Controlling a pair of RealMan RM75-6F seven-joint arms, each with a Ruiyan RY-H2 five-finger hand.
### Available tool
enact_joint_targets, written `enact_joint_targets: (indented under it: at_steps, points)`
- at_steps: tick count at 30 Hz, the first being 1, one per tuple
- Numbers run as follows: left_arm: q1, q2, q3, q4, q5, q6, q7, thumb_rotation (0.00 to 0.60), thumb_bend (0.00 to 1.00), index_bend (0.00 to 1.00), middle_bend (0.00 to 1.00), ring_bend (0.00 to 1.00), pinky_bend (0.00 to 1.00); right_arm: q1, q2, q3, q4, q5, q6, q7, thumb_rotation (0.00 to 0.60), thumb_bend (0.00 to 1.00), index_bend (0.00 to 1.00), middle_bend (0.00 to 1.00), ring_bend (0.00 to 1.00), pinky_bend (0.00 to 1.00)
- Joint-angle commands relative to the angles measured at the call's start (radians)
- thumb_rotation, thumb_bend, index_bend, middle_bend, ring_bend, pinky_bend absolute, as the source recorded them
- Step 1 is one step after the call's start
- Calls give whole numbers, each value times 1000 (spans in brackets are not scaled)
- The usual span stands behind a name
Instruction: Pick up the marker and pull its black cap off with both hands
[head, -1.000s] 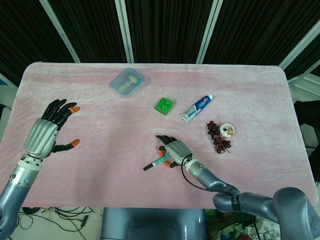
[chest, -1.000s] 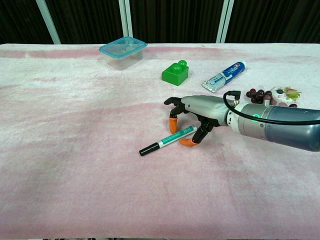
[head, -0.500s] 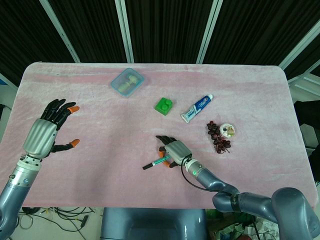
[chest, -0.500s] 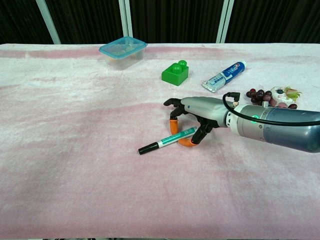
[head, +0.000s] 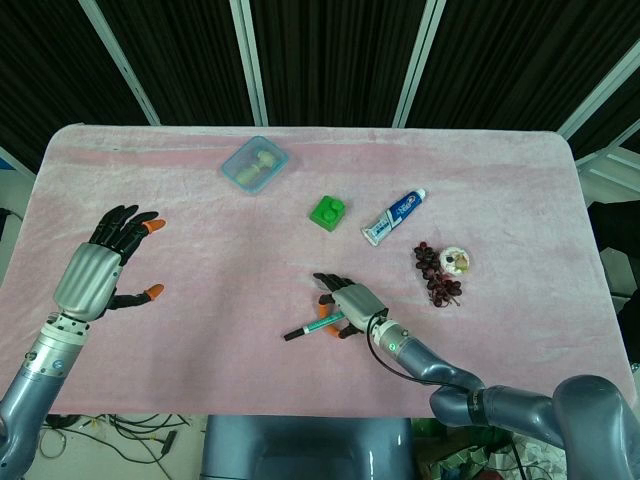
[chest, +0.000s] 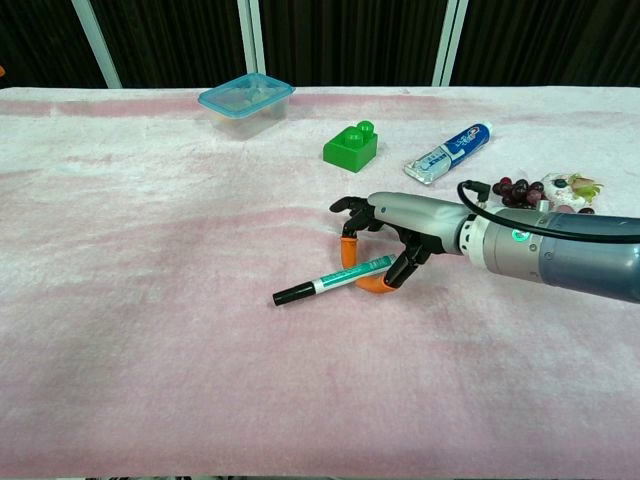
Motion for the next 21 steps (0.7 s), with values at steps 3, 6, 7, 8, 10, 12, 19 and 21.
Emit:
enact_joint_targets:
  at_steps: [3,6,7,8,10,12,19,21]
  points:
    - [-6,-8,8,3,8,-13,8,600,166,164,123,0,25,-9,36,9,-40,-7,-18,74,600,318,710,0,0,152]
    - [-9,-15,18,2,12,-29,7,600,166,164,123,0,25,-14,64,20,-69,-9,-23,123,600,318,723,0,0,152]
    - [-11,-17,21,3,12,-35,6,600,166,164,123,0,25,-16,75,22,-76,-12,-23,131,600,318,726,0,0,152]
    - [-14,-20,24,5,13,-42,7,600,166,164,123,0,25,-18,88,24,-82,-13,-20,136,600,317,729,0,0,152]
    - [-20,-27,28,10,16,-53,13,600,166,165,123,0,25,-23,111,28,-95,-11,-14,138,600,317,734,0,0,152]
    - [-28,-38,32,17,20,-68,20,600,166,165,123,0,25,-29,144,37,-119,1,-9,141,600,317,742,0,0,152]
    - [-58,-89,41,42,46,-100,27,600,166,177,129,0,25,-47,258,62,-197,63,9,111,600,317,755,0,0,152]
    - [-64,-100,45,48,50,-111,27,600,166,184,129,0,25,-51,282,67,-215,85,13,98,600,319,759,0,0,152]
